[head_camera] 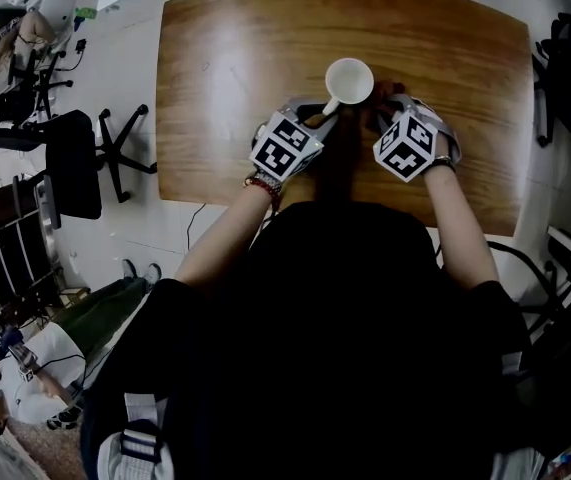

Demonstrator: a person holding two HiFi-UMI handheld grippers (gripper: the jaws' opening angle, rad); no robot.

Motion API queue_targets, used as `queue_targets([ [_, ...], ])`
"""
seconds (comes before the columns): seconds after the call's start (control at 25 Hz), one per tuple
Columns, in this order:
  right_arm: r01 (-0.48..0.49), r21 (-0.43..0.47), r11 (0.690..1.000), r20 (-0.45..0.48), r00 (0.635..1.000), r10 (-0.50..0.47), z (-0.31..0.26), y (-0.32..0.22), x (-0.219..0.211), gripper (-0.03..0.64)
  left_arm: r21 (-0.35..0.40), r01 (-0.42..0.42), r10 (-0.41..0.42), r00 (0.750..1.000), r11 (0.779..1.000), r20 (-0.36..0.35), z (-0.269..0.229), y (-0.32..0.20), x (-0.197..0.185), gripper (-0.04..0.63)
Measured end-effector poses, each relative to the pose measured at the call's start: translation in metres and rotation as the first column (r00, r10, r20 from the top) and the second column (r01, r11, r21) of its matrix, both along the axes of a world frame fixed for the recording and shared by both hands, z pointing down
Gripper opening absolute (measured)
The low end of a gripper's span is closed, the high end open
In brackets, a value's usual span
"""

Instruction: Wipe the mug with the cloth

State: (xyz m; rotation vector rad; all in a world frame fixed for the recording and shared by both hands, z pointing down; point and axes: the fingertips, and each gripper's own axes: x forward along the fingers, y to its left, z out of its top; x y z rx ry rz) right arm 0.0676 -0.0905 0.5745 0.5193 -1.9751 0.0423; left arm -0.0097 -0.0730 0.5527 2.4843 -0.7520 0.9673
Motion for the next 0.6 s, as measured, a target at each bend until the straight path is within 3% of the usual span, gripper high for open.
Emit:
queue_targets([
  [0.6, -0.052, 0.053, 0.997, 0.119, 0.992, 0.045, -0.055, 0.015, 0.002, 0.066, -0.052, -0.018, 0.014, 0.997, 0.998, -0.075, -0.003, 0.012, 0.029, 0.077],
])
